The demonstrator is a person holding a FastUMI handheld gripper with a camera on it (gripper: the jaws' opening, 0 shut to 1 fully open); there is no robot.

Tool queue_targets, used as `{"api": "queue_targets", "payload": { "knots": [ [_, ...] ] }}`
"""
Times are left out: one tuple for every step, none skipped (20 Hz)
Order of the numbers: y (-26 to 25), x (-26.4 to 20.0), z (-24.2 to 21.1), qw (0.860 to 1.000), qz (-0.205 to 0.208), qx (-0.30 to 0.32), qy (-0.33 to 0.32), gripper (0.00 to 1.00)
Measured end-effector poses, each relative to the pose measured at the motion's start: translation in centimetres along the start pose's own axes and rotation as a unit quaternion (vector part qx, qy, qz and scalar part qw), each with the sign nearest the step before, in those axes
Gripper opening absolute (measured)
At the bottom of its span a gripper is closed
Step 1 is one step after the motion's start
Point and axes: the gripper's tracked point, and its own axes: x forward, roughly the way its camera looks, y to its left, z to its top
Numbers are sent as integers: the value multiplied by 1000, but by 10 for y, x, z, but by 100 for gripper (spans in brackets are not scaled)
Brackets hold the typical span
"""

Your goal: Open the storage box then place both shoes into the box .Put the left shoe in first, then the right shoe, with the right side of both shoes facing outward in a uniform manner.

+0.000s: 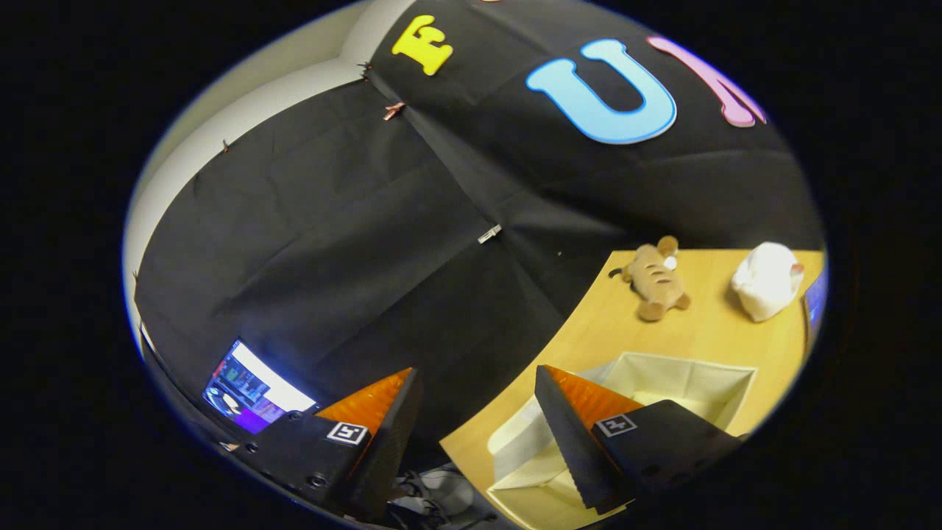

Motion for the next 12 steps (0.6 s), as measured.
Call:
{"api": "queue_targets", "payload": {
  "knots": [
    [-7, -16, 5, 1000, -13, -15, -12, 96],
    [-14, -32, 7, 999, -28, -28, -23, 96],
    [-22, -48, 10, 998, -44, -41, -33, 96],
    [-31, -66, 11, 996, -62, -54, -43, 96],
    [-41, -85, 13, 993, -81, -66, -52, 96],
    [-52, -104, 13, 991, -97, -75, -60, 96],
    [-63, -122, 11, 989, -112, -78, -63, 96],
    [-74, -142, 6, 987, -129, -75, -63, 96],
    [-87, -161, 0, 984, -148, -73, -63, 96],
    [-101, -179, -8, 981, -169, -74, -63, 96],
    [-118, -196, -16, 977, -192, -75, -61, 96],
    [-135, -214, -26, 972, -214, -73, -56, 96]
  ]
}}
